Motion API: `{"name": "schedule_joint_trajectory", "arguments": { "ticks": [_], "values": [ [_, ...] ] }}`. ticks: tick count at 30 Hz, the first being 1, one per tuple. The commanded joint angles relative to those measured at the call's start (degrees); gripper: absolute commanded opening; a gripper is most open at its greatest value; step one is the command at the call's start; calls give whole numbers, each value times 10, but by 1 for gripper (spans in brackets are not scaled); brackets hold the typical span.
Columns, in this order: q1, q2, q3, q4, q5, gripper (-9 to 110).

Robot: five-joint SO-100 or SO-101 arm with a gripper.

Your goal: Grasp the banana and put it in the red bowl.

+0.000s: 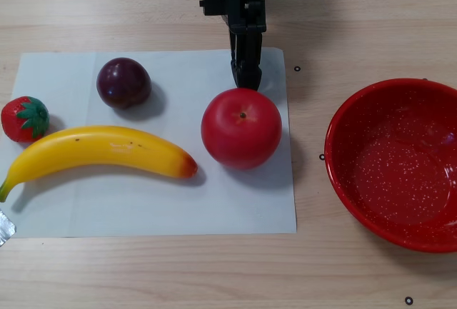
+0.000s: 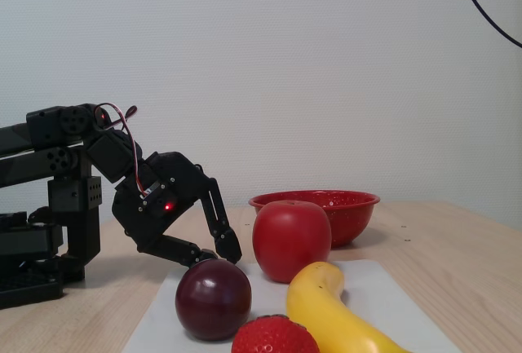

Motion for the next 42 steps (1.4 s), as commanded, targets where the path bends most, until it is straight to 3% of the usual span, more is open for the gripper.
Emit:
{"name": "schedule_joint_trajectory", "arguments": {
  "ticks": [1, 30, 42],
  "values": [
    [-5, -6, 3, 11, 0, 0],
    [-5, -6, 1, 18, 1, 0],
    [-21, -84, -124, 98, 7, 0]
  ]
}}
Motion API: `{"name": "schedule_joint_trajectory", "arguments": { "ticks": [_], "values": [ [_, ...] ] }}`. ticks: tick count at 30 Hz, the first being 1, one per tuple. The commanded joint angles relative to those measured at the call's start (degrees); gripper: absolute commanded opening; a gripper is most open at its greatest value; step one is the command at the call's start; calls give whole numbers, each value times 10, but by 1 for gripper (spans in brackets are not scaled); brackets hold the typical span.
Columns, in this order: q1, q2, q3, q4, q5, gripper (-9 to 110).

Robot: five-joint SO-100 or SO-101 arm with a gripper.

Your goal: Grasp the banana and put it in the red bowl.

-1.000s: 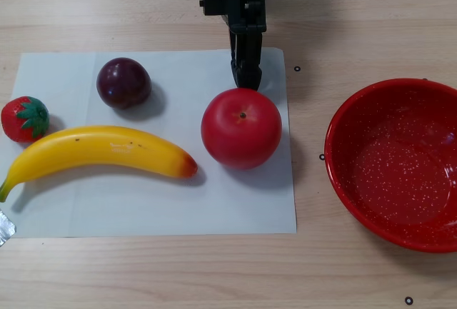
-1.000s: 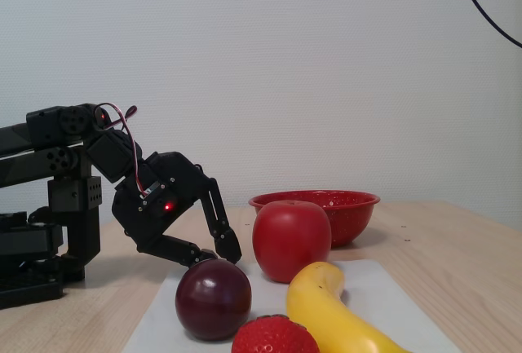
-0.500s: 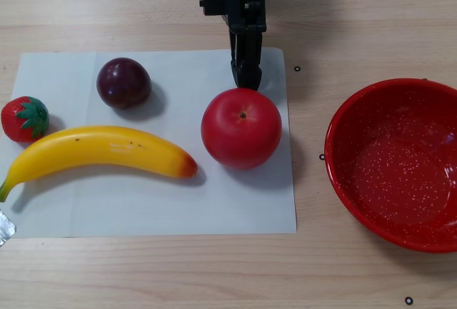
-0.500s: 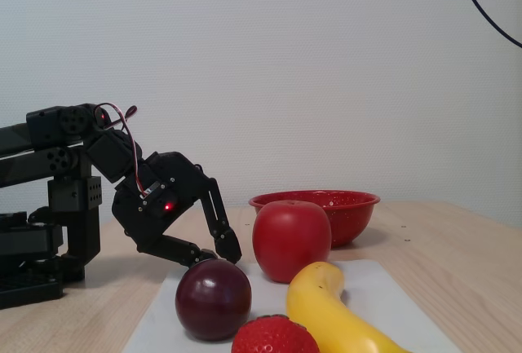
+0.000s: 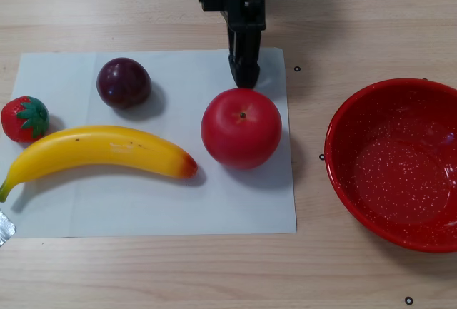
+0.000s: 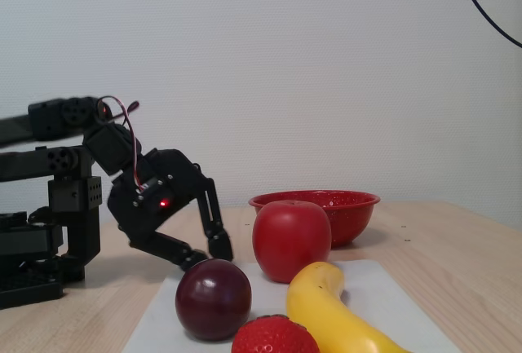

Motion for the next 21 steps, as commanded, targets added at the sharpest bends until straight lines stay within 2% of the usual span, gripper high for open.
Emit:
{"name": "schedule_joint_trajectory", "arguments": {
  "ticks": [1, 10, 21],
  "values": [
    [-8, -35, -79, 3, 6, 0],
    [-45, -170, -269, 62, 13, 0],
    [-106, -336, -479, 114, 77, 0]
  ]
}}
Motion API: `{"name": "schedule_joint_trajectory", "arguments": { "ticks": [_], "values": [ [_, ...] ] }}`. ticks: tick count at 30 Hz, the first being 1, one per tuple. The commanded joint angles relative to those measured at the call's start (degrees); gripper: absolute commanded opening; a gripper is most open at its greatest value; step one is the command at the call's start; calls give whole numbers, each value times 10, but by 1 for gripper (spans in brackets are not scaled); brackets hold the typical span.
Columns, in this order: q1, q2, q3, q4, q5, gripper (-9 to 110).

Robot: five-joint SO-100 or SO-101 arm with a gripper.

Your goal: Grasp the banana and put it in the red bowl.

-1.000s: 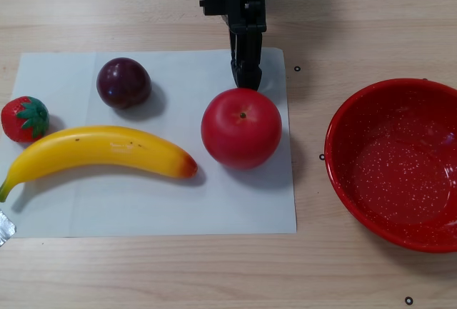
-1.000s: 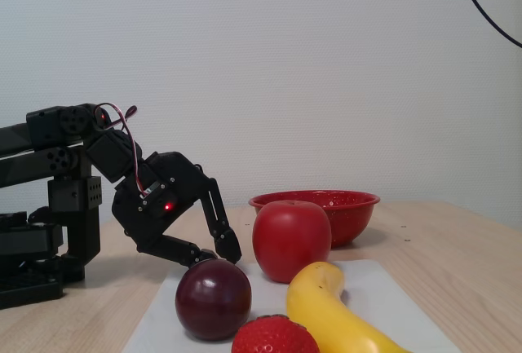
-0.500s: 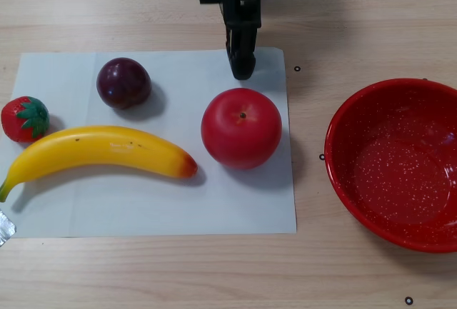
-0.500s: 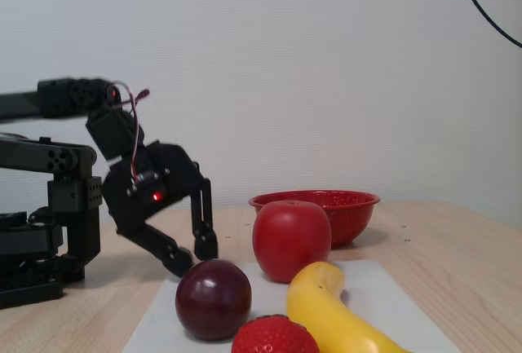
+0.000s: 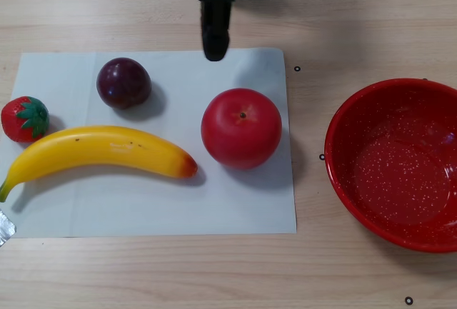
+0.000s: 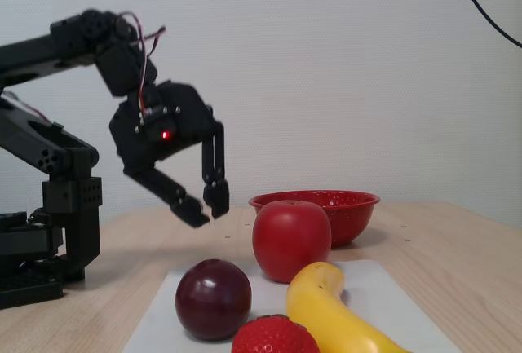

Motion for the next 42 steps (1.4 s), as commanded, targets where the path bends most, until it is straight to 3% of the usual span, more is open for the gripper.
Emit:
{"name": "schedule_joint_trajectory", "arguments": {
  "ticks": [1, 22, 42],
  "values": [
    [-10, -32, -92, 11, 13, 0],
    [-116, -421, -513, 130, 86, 3],
    [-179, -624, -722, 146, 108, 13]
  ]
}}
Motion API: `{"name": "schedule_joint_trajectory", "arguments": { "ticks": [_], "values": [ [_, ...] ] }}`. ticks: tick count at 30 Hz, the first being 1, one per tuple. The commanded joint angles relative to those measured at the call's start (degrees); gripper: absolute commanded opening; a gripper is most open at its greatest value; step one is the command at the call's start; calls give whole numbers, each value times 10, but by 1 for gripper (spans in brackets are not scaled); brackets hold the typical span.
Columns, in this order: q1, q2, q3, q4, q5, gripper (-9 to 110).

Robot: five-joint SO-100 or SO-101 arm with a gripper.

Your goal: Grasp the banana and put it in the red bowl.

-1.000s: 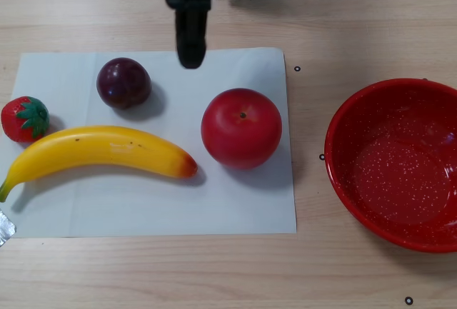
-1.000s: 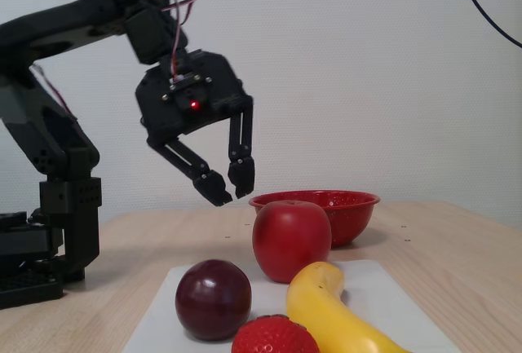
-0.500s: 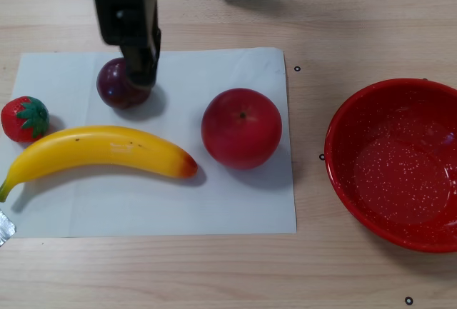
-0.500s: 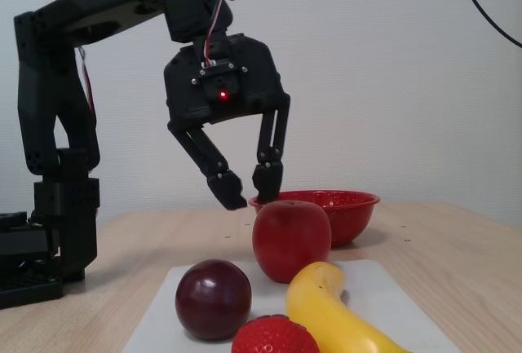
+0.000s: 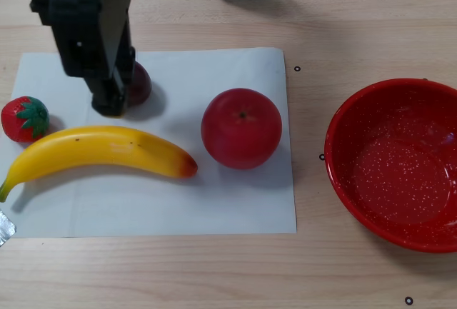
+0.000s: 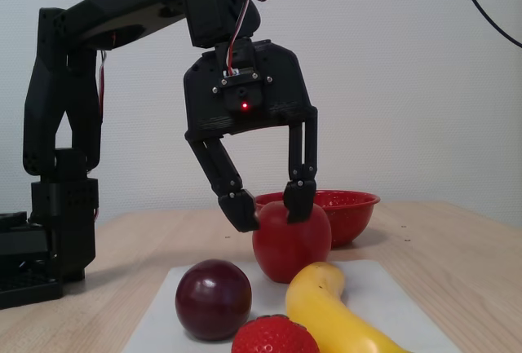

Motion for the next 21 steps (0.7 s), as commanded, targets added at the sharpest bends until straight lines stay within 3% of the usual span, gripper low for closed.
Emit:
{"name": "schedule_joint_trajectory", "arguments": {
  "ticks": [1, 21],
  "values": [
    [-5, 18, -65, -19, 12, 13],
    [-33, -61, -111, -99, 31, 22]
  ]
}}
